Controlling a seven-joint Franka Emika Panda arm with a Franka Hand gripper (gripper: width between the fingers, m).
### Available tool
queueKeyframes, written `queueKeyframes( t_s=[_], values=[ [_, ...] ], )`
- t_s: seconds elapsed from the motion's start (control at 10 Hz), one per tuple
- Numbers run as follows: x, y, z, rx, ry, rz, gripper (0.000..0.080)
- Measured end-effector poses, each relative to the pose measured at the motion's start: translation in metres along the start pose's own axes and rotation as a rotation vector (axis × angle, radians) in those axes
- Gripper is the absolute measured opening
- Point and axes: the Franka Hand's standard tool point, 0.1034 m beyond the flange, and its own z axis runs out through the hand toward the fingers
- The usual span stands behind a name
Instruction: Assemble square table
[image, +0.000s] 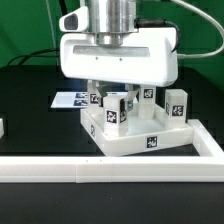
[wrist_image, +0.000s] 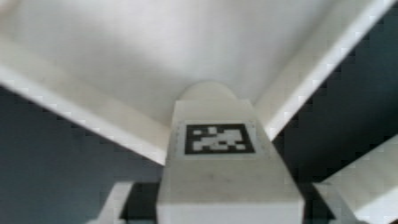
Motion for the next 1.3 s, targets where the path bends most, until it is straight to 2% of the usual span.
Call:
queueKeyframes(
  t_s=[0.3, 0.8, 0.9, 1.0, 1.1, 1.2, 1.3],
  values=[
    [-0.006, -0.007, 0.0, 0.016, 0.0, 0.344, 0.0291],
    [-0.007, -0.01, 0.0, 0.024, -0.013, 0.548, 0.0291],
    [-0.007, -0.01, 0.0, 0.024, -0.012, 0.504, 0.0472],
    [-0.007, -0.01, 0.0, 0.024, -0.012, 0.443, 0.0587],
    [-0.009, -0.011, 0.0, 0.022, -0.017, 0.397, 0.0587],
    [-0.011, -0.012, 0.001, 0.018, -0.023, 0.282, 0.064],
    [-0.012, -0.013, 0.001, 0.021, -0.023, 0.117, 0.0647]
  ],
)
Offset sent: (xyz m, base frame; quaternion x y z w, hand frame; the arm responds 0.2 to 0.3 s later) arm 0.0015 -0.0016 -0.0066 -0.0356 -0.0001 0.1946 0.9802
